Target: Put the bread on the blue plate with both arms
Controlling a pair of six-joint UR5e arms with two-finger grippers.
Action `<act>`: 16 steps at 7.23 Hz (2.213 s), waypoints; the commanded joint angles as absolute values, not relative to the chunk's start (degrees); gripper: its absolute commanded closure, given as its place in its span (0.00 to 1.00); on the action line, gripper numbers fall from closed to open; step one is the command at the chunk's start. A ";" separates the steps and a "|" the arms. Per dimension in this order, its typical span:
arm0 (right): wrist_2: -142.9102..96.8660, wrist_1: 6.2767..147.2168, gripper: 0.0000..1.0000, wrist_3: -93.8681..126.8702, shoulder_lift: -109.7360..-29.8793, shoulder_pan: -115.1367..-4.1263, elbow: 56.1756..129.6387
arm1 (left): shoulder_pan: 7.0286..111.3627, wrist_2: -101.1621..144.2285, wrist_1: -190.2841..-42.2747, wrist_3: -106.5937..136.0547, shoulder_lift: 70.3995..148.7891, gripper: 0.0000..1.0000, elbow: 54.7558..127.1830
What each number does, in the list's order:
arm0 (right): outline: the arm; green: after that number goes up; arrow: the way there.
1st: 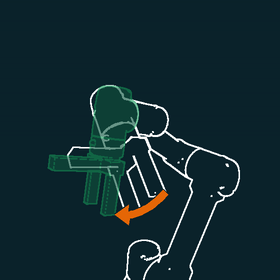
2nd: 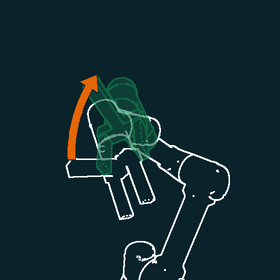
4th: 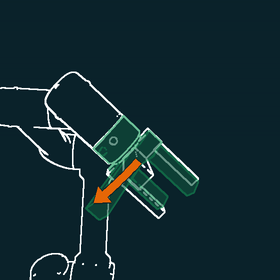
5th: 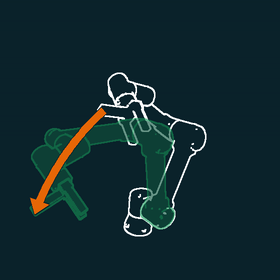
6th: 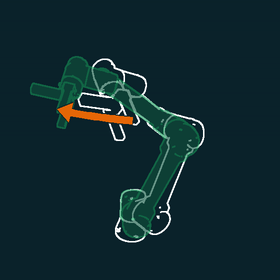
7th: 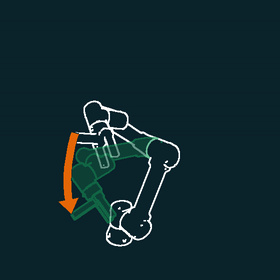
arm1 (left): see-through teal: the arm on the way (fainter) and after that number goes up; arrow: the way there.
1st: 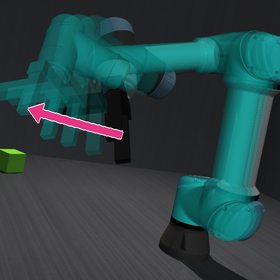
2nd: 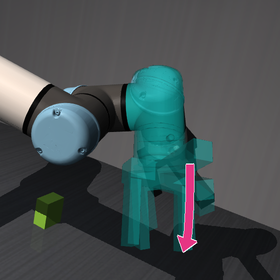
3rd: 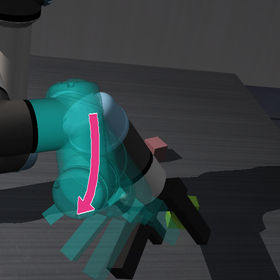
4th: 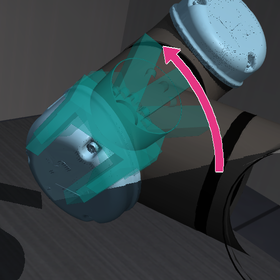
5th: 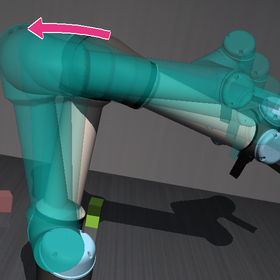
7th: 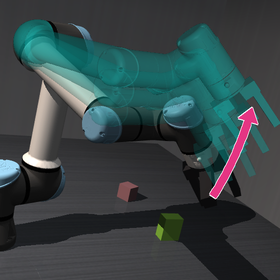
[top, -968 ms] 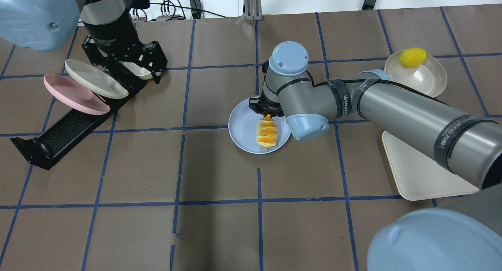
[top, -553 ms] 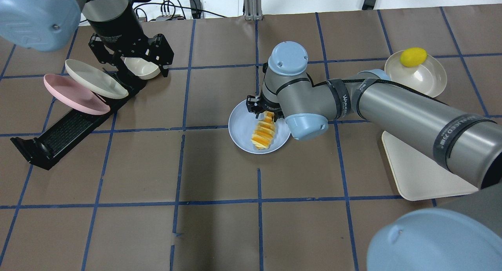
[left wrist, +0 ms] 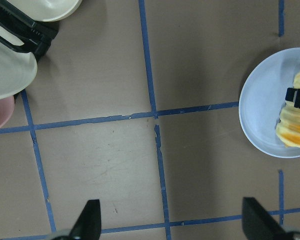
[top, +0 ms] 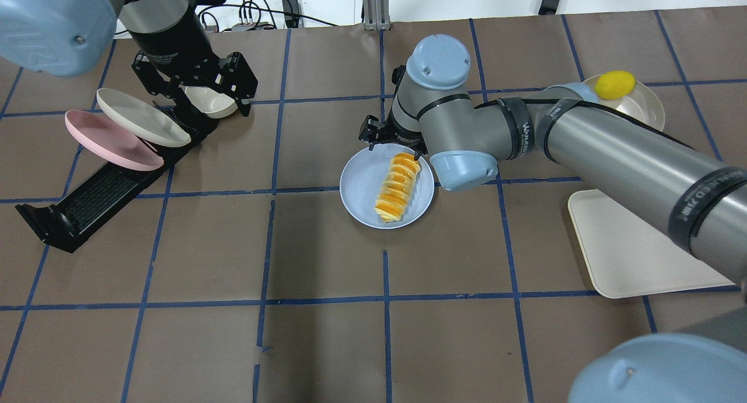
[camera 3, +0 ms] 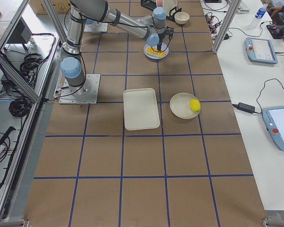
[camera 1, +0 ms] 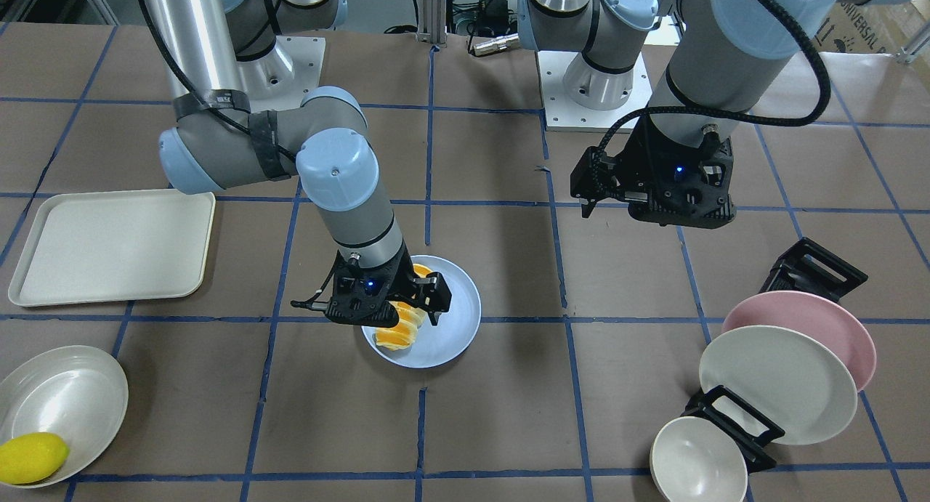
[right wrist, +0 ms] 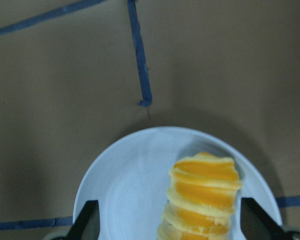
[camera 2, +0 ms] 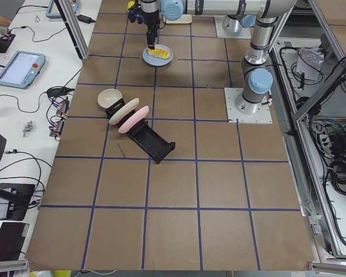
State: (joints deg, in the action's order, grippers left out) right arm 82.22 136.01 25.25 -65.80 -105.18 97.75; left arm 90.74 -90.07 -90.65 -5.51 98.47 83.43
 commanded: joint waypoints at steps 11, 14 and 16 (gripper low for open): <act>94.75 92.21 0.00 2.90 -94.31 -91.38 94.49 | 91.49 -90.26 -90.70 -4.83 97.73 0.00 83.85; 96.32 85.26 0.00 2.64 -93.52 -94.13 91.31 | 91.49 -90.26 -90.70 -4.83 97.82 0.00 83.76; 96.07 85.87 0.00 2.90 -91.68 -92.38 90.44 | 91.49 -90.18 -90.70 -4.92 97.82 0.00 83.93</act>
